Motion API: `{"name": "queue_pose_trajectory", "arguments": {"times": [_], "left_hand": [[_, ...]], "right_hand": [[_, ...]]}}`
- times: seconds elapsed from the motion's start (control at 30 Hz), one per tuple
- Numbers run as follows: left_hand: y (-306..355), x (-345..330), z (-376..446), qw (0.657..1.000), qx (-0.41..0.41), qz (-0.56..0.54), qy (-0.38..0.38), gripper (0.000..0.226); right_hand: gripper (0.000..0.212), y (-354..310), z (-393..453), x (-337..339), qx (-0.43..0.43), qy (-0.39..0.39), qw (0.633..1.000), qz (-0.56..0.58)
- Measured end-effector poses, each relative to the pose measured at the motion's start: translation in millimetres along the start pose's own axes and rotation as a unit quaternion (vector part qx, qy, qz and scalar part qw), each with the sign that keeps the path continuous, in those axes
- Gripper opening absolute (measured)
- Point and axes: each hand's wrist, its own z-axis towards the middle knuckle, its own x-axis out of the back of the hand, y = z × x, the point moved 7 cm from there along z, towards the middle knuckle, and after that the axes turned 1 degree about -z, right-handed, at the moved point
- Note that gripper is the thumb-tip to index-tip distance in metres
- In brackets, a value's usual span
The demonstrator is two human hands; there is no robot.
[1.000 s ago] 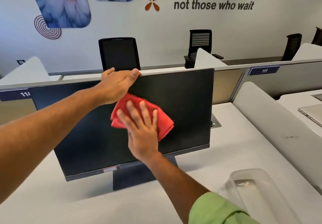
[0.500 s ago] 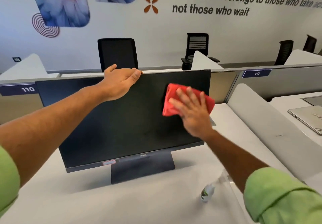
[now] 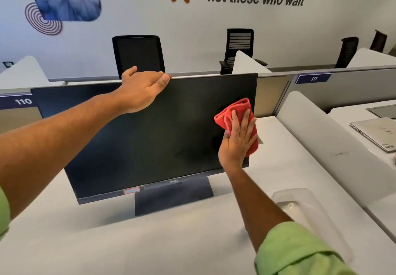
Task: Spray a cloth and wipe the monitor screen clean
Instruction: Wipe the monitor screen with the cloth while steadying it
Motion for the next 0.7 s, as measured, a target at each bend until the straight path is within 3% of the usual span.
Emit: {"name": "queue_pose_trajectory", "arguments": {"times": [0.13, 0.3, 0.53, 0.7], "left_hand": [[2, 1, -3, 1.0, -0.002, -0.007, 0.0, 0.06], [0, 1, -4, 1.0, -0.009, 0.007, -0.024, 0.06], [3, 5, -6, 0.998, -0.011, 0.038, -0.057, 0.064], [2, 8, -7, 0.992, 0.005, 0.036, -0.12, 0.071]], "right_hand": [[0.071, 16, -63, -17, -0.117, -0.001, 0.993, 0.013], [0.069, 8, -80, -27, -0.178, 0.015, 0.982, 0.054], [0.065, -97, -159, -71, -0.121, -0.014, 0.986, 0.118], [0.067, -183, -216, -101, -0.096, -0.044, 0.978, 0.179]]}}
